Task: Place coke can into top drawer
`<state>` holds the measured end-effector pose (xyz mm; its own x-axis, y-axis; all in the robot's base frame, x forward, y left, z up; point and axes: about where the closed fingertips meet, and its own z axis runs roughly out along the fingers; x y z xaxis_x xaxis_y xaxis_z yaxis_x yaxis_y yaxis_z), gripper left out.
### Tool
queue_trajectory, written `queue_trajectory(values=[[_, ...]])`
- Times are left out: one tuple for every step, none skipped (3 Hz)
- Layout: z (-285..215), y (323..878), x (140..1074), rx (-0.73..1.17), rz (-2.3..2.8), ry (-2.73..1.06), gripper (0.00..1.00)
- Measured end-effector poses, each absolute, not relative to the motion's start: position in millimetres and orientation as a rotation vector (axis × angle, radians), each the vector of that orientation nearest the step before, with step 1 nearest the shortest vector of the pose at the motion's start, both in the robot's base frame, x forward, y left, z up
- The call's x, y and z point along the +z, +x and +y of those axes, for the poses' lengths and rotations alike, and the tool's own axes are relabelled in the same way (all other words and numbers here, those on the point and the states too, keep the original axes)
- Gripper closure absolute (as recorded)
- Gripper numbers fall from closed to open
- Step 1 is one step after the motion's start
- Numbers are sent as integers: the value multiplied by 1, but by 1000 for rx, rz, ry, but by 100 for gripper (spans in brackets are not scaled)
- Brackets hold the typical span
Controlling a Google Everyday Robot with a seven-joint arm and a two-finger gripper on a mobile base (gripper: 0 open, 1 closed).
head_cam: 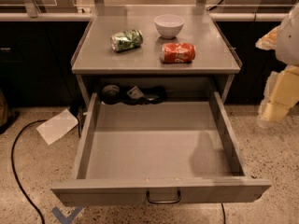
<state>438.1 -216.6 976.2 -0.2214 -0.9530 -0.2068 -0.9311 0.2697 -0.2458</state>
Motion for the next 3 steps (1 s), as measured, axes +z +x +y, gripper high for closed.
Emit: queue_trajectory(values=[[-216, 445, 974, -99, 2222, -1729, 0], [-216, 445, 974, -100, 2222, -1730, 0], [-224, 493, 964, -135, 2181, -1755, 0]])
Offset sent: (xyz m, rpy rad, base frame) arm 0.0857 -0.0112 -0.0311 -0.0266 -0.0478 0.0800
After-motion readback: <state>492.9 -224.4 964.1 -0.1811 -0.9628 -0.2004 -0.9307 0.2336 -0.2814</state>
